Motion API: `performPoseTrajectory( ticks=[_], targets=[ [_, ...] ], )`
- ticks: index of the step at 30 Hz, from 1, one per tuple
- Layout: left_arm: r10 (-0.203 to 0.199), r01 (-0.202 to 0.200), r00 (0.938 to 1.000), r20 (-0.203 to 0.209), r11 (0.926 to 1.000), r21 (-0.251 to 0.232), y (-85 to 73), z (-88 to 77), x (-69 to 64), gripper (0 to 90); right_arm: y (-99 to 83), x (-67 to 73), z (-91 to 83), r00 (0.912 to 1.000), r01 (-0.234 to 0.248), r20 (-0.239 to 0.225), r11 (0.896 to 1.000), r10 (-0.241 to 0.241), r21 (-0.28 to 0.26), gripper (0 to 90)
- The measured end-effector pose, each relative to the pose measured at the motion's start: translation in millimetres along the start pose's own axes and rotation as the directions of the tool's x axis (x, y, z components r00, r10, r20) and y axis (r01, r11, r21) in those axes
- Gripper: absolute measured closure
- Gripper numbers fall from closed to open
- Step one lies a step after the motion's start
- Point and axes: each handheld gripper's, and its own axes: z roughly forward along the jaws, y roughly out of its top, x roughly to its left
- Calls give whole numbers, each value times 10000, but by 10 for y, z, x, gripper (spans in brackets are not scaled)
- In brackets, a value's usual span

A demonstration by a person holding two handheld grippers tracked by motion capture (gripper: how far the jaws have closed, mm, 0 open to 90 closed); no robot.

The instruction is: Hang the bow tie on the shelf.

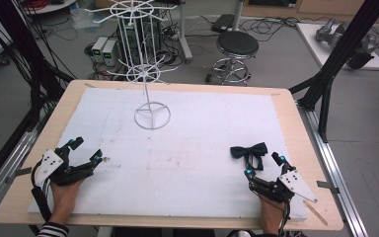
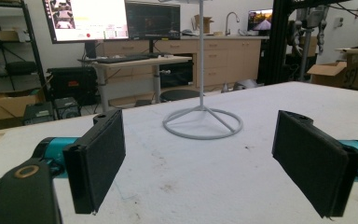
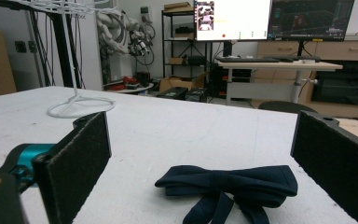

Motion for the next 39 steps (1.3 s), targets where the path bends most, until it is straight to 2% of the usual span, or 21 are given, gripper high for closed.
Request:
performPoseTrajectory(
  ticks=[24, 27, 35, 39],
  targets=[
    [71, -71, 10000, -44, 10000, 9, 0, -1, -4, 172, 4, -4, 7, 9999, -165, 6, 9998, 165, 100, 38],
    [58, -58, 10000, -35, 10000, 44, 2, -1, -1, 172, 5, -13, 10, 9998, -184, 40, 9998, 183, 105, 38],
    [57, -57, 10000, -47, 10000, 37, 1, 0, -2, 172, 24, -37, 22, 9976, -634, 307, 9974, 623, 353, 38],
    [83, -83, 10000, -54, 9999, 63, 2, 1, -3, 172, 80, -43, 22, 9977, -567, 413, 9969, 545, 547, 38]
  ],
)
